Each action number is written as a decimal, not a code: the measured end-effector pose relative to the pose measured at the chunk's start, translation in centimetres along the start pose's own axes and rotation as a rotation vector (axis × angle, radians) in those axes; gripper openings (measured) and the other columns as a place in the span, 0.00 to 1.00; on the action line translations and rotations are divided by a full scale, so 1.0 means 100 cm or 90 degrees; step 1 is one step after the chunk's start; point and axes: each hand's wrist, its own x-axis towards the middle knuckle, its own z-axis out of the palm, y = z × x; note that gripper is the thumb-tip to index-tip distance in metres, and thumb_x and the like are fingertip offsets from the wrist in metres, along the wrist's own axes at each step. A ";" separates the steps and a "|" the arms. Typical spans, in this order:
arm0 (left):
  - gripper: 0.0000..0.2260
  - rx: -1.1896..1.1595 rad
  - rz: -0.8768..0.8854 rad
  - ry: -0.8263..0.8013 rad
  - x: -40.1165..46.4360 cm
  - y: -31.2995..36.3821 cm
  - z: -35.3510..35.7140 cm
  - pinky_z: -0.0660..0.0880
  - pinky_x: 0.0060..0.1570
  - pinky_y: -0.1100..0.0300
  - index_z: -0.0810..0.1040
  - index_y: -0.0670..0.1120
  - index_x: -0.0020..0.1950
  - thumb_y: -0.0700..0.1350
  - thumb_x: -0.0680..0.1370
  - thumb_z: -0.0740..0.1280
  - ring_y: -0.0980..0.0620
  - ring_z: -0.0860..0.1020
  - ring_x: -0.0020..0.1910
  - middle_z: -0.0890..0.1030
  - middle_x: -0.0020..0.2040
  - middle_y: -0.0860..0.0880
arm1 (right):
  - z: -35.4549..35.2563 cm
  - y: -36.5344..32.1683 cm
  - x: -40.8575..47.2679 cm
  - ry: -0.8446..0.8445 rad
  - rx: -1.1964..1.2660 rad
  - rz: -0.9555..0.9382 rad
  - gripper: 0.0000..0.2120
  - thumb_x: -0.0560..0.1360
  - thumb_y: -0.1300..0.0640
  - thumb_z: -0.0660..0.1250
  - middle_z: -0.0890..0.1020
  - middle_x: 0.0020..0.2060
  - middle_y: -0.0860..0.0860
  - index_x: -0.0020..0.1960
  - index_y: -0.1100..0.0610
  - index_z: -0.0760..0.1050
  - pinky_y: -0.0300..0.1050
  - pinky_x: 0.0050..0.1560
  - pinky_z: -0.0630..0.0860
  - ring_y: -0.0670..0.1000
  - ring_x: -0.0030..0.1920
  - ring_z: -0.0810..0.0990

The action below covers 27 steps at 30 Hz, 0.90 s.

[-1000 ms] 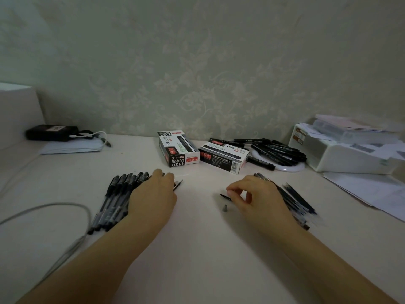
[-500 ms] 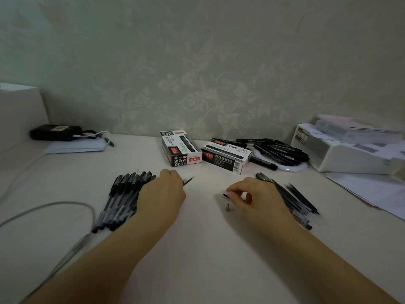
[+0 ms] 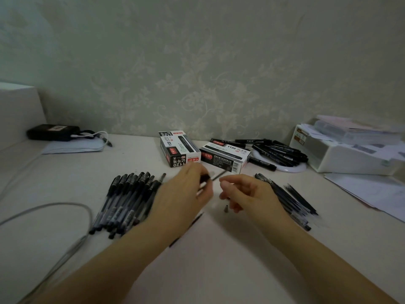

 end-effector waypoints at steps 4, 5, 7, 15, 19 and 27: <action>0.07 -0.060 0.011 -0.104 -0.007 0.010 0.010 0.75 0.42 0.57 0.67 0.57 0.50 0.58 0.78 0.61 0.60 0.73 0.42 0.70 0.43 0.60 | 0.003 0.004 -0.001 -0.019 0.079 0.006 0.07 0.75 0.50 0.70 0.84 0.35 0.52 0.45 0.53 0.84 0.37 0.37 0.77 0.48 0.34 0.80; 0.11 -0.052 0.005 -0.124 -0.008 0.007 0.009 0.74 0.40 0.58 0.66 0.57 0.51 0.62 0.76 0.61 0.61 0.73 0.42 0.71 0.43 0.60 | 0.002 0.005 0.001 0.024 0.083 0.013 0.08 0.76 0.52 0.69 0.84 0.34 0.52 0.43 0.54 0.84 0.37 0.37 0.77 0.48 0.34 0.80; 0.20 0.012 0.012 -0.209 -0.011 -0.001 0.003 0.68 0.34 0.62 0.64 0.60 0.50 0.71 0.68 0.62 0.64 0.71 0.39 0.70 0.41 0.63 | -0.005 0.006 0.005 0.135 0.118 0.029 0.11 0.78 0.52 0.67 0.84 0.33 0.52 0.42 0.55 0.83 0.36 0.35 0.77 0.46 0.32 0.79; 0.17 0.078 0.024 -0.372 -0.009 -0.011 -0.008 0.63 0.32 0.63 0.70 0.55 0.42 0.68 0.71 0.65 0.62 0.71 0.37 0.73 0.38 0.57 | -0.021 0.007 0.008 0.262 0.132 0.016 0.12 0.80 0.50 0.65 0.83 0.33 0.50 0.44 0.55 0.81 0.38 0.35 0.76 0.44 0.32 0.78; 0.14 0.096 0.006 -0.363 -0.006 -0.016 -0.011 0.66 0.35 0.60 0.66 0.55 0.40 0.63 0.75 0.64 0.58 0.70 0.36 0.72 0.37 0.56 | -0.017 0.006 0.009 0.225 0.158 0.013 0.08 0.78 0.54 0.67 0.84 0.35 0.51 0.48 0.58 0.81 0.35 0.36 0.77 0.44 0.33 0.79; 0.09 0.158 -0.010 -0.256 0.001 -0.026 -0.011 0.73 0.41 0.59 0.69 0.53 0.50 0.58 0.80 0.60 0.56 0.73 0.44 0.73 0.45 0.56 | -0.009 0.004 0.006 0.144 0.227 0.049 0.06 0.79 0.60 0.65 0.86 0.39 0.54 0.50 0.61 0.80 0.37 0.37 0.79 0.46 0.35 0.81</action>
